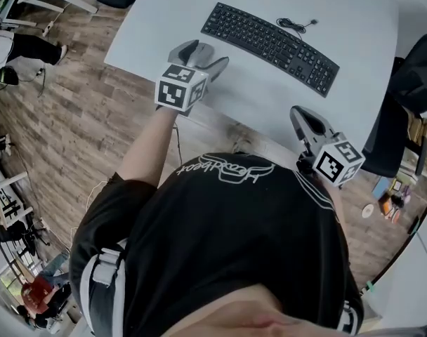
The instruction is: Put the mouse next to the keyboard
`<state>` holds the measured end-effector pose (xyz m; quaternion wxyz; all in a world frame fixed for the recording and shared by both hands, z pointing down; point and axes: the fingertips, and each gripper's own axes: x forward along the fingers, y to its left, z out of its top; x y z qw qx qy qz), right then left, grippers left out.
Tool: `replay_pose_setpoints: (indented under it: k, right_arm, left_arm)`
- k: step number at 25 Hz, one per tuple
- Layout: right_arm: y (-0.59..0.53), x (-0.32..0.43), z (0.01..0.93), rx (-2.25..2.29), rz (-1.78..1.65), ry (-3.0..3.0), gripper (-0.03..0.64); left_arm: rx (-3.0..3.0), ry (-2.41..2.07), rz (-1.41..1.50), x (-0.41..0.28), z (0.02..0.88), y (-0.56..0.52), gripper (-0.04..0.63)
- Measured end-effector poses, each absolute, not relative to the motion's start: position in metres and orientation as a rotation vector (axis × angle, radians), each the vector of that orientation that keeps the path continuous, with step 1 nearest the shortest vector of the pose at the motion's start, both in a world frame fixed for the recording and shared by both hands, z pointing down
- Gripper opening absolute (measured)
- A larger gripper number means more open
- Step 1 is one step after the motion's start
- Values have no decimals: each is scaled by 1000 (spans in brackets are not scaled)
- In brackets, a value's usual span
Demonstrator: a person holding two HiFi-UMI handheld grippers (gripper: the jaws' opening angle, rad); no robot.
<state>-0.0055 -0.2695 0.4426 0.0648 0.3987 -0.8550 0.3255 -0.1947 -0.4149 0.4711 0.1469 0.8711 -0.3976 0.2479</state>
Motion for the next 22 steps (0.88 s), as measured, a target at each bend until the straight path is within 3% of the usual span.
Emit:
replay_pose_setpoints:
  k: [22]
  right_arm:
    - [-274, 10, 475, 1255, 1106, -2521, 14]
  left_arm:
    - [2235, -1112, 1072, -244, 576, -440, 370]
